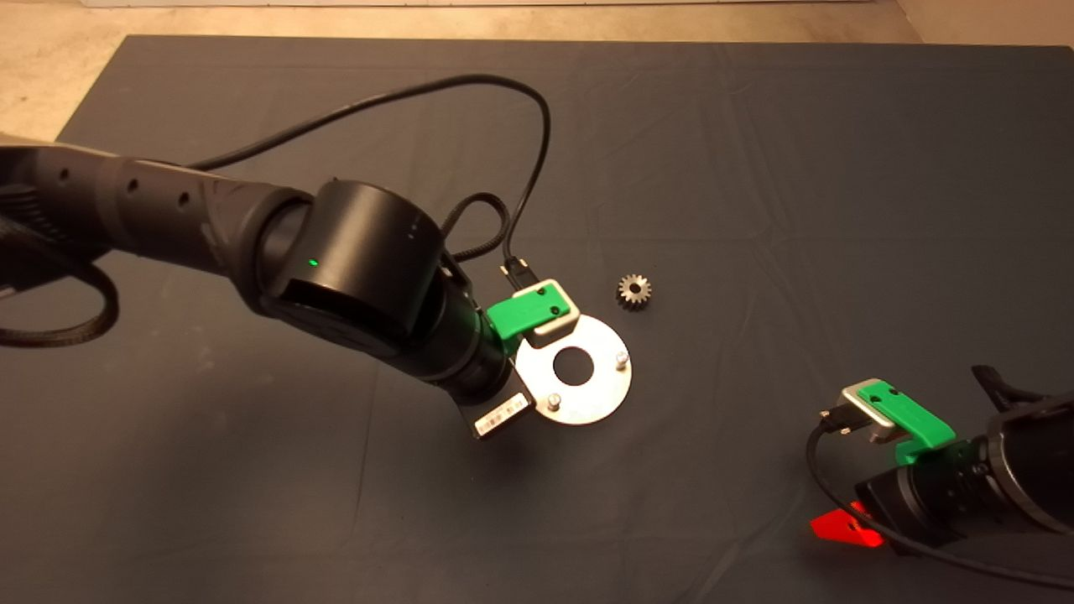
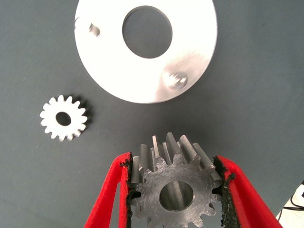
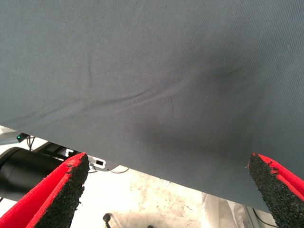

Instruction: Install three planetary gears onto the carrier pins

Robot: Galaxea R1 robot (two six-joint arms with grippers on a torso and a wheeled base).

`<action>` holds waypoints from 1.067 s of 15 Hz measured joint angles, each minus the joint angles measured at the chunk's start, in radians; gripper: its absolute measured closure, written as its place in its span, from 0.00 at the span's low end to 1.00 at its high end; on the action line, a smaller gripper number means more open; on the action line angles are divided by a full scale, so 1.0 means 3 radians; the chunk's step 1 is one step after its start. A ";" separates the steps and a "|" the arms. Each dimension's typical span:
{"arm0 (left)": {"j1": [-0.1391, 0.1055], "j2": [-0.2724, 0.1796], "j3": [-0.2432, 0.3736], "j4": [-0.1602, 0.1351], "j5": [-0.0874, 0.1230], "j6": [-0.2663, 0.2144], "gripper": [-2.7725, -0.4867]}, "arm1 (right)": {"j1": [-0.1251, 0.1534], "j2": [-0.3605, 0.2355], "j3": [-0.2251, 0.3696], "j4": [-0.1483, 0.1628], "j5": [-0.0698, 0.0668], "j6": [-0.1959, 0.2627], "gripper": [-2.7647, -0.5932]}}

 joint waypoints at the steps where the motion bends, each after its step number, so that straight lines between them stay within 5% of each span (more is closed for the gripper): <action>1: -0.0001 0.0000 -0.0023 -0.0003 -0.0008 0.0000 0.84 | 0.0000 0.0001 0.0000 0.0000 -0.0001 0.0001 0.12; 8: 0.0003 0.0090 -0.0096 0.0005 0.0001 -0.0011 0.85 | -0.0028 0.0096 0.0000 0.0000 0.0002 0.0002 0.12; 13: 0.0055 0.0244 -0.0206 0.0201 -0.0006 -0.0085 0.85 | -0.0058 0.0196 0.0000 0.0000 0.0006 0.0002 0.12; 16: 0.0248 0.0343 -0.0207 0.0371 -0.0013 -0.0173 0.85 | -0.0068 0.0196 0.0000 0.0001 -0.0001 0.0004 0.12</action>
